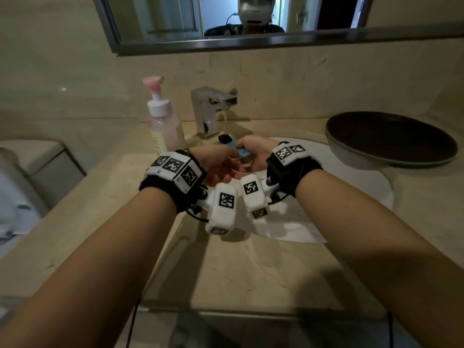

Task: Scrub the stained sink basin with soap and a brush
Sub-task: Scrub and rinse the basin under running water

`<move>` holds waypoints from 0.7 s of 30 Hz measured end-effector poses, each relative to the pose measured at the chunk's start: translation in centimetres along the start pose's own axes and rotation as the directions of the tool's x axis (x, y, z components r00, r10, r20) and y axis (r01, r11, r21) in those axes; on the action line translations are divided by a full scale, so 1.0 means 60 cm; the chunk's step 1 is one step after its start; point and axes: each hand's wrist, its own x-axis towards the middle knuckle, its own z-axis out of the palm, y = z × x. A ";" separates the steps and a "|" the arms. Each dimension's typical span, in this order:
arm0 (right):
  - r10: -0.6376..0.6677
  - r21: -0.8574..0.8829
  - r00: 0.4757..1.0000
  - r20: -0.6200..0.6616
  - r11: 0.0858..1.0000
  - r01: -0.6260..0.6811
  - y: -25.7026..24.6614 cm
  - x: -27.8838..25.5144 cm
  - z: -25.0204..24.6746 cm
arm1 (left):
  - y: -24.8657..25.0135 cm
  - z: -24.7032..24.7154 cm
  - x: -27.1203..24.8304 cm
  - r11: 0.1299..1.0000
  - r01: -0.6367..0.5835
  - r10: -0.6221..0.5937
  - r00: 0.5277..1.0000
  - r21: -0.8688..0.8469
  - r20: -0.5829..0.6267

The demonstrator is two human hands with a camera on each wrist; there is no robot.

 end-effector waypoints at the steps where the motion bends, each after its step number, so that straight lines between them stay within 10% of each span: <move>1: -0.004 0.009 1.000 -0.003 1.000 0.004 0.000 0.002 0.001 | 0.000 0.000 0.002 1.000 0.002 -0.002 1.000 -0.012 0.001; 21: -0.015 0.016 1.000 0.025 1.000 0.015 0.031 -0.064 -0.075 | 0.029 0.071 -0.007 0.991 -0.120 0.121 0.993 -0.059 0.005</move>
